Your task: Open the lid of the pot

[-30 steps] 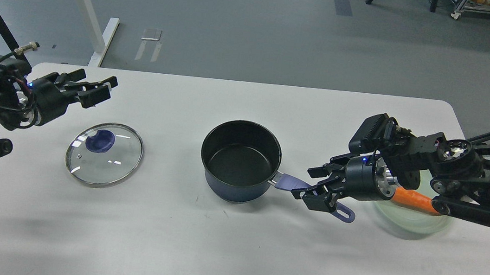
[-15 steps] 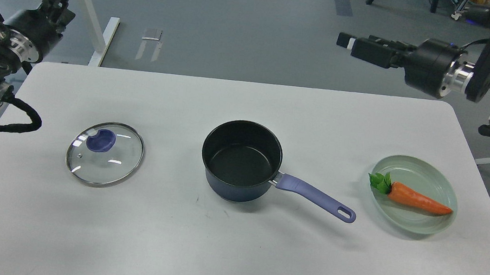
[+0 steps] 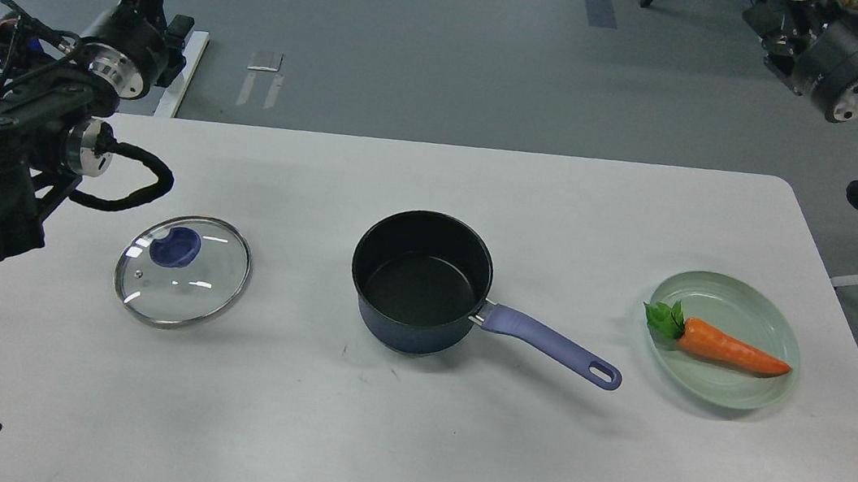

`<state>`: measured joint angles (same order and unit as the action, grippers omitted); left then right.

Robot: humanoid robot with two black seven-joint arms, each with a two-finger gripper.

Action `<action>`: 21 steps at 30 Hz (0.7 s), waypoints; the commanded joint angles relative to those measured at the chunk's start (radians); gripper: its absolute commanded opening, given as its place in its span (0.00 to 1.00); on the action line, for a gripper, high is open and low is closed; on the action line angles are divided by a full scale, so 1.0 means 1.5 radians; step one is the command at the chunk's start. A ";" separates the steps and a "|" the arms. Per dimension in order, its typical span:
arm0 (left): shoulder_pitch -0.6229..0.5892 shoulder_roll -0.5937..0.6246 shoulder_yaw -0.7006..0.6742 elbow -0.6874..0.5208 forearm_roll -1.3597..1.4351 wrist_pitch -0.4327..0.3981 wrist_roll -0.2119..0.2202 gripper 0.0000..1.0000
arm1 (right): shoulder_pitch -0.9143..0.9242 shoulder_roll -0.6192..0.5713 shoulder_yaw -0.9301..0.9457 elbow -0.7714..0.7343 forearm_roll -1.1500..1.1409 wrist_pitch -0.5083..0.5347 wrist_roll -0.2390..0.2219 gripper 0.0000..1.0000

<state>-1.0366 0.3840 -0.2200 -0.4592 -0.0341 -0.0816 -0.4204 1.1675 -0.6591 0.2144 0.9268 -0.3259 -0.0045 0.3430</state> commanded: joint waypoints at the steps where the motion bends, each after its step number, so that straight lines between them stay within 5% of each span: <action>1: 0.004 -0.009 -0.021 0.001 -0.047 -0.011 -0.001 1.00 | -0.046 0.038 0.041 -0.045 0.115 -0.022 -0.001 0.99; 21: 0.052 -0.019 -0.039 -0.005 -0.144 -0.087 -0.002 1.00 | -0.249 0.292 0.448 -0.179 0.184 -0.016 -0.009 0.99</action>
<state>-0.9616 0.3564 -0.2578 -0.4664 -0.2495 -0.1931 -0.4245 0.8157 -0.2550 0.8522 0.6640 -0.0949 -0.0368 0.3337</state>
